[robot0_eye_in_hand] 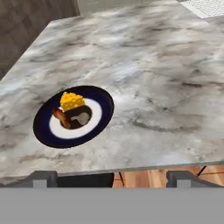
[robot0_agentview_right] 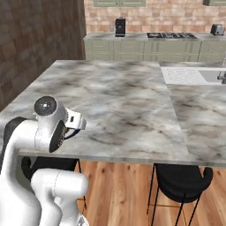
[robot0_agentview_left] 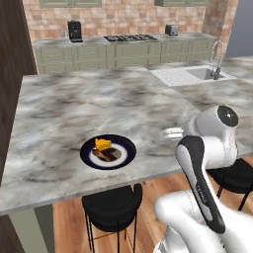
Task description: Take the cheese, chicken drumstick, and garlic from the fridge and place them on the plate on the dining counter to create an appetizer plate.
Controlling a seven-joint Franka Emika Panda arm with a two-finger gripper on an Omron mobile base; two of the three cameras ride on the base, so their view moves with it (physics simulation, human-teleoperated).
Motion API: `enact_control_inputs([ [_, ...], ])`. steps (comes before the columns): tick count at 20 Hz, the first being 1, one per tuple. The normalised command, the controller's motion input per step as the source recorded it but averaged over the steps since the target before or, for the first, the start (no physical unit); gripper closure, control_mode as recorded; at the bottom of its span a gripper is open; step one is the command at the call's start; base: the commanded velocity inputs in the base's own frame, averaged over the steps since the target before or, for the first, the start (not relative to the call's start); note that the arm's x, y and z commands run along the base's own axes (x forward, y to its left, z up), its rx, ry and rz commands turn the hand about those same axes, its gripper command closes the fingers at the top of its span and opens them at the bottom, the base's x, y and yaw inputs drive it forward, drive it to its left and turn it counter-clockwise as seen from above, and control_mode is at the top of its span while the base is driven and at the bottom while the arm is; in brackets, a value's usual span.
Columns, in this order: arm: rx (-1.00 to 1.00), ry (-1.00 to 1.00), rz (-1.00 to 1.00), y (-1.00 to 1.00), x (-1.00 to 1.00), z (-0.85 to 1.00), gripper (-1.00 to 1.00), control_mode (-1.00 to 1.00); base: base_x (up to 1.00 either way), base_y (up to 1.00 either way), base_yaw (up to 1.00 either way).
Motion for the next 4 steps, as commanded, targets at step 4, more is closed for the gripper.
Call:
enact_control_inputs([
  [4, 0.11, -0.24, -0.05, -0.63, -0.94, 0.84, -1.00, -1.00, 0.00, 0.00, 0.00],
])
